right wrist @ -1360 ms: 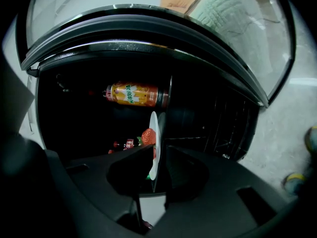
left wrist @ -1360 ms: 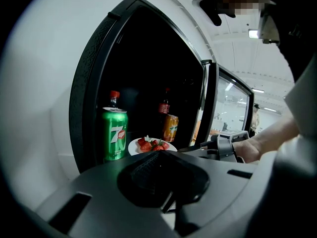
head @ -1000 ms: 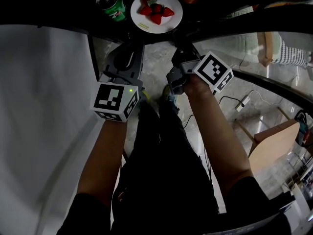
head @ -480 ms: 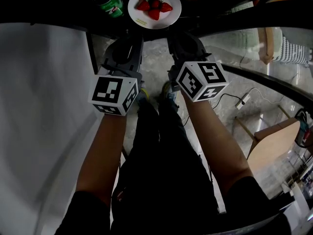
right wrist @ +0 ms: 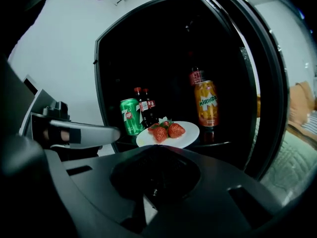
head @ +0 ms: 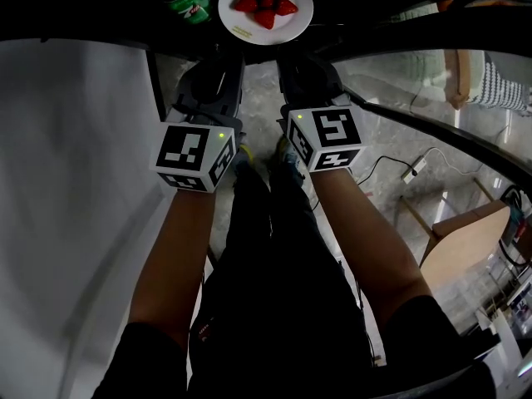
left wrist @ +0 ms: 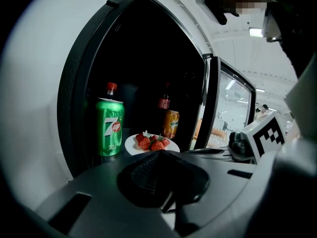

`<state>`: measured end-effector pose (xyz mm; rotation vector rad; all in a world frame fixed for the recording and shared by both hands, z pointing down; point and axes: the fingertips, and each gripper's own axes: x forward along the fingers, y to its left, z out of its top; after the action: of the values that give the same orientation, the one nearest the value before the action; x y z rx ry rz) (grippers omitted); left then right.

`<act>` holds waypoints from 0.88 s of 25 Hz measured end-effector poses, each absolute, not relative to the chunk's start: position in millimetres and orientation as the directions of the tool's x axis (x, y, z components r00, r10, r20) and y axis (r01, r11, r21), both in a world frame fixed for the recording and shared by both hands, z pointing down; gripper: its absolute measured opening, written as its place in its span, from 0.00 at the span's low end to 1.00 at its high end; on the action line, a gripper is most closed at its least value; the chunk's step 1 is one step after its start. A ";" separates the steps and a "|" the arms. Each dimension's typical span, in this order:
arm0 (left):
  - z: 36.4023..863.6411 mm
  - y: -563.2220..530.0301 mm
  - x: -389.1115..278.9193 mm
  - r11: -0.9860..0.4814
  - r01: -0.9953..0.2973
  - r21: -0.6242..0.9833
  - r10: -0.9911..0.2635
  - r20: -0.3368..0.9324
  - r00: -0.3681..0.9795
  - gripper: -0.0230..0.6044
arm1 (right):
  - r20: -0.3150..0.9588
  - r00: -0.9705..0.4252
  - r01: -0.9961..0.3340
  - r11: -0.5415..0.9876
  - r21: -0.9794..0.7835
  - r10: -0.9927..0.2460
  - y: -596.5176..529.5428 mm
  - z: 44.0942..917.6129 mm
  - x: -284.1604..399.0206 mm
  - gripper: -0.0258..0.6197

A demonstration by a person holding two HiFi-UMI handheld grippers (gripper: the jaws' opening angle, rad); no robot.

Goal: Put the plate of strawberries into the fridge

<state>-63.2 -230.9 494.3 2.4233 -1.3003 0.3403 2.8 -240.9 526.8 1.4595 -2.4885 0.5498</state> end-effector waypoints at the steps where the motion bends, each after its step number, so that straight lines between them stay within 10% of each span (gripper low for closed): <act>1: 495.0 -230.9 -63.9 -0.506 -0.838 0.205 -0.748 0.379 0.544 0.01 | 0.359 -0.493 -0.870 0.444 -0.213 -0.793 -240.9 528.1 1.3 0.05; 22: 494.5 -249.8 -85.3 -0.468 -0.860 0.202 -0.766 0.392 0.509 0.01 | 0.352 -0.476 -0.879 0.427 -0.211 -0.806 -283.7 525.3 -12.7 0.05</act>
<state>-85.3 -249.8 494.5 2.3834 -1.3479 0.3488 -12.7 -283.7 525.3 1.4859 -2.4814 0.5477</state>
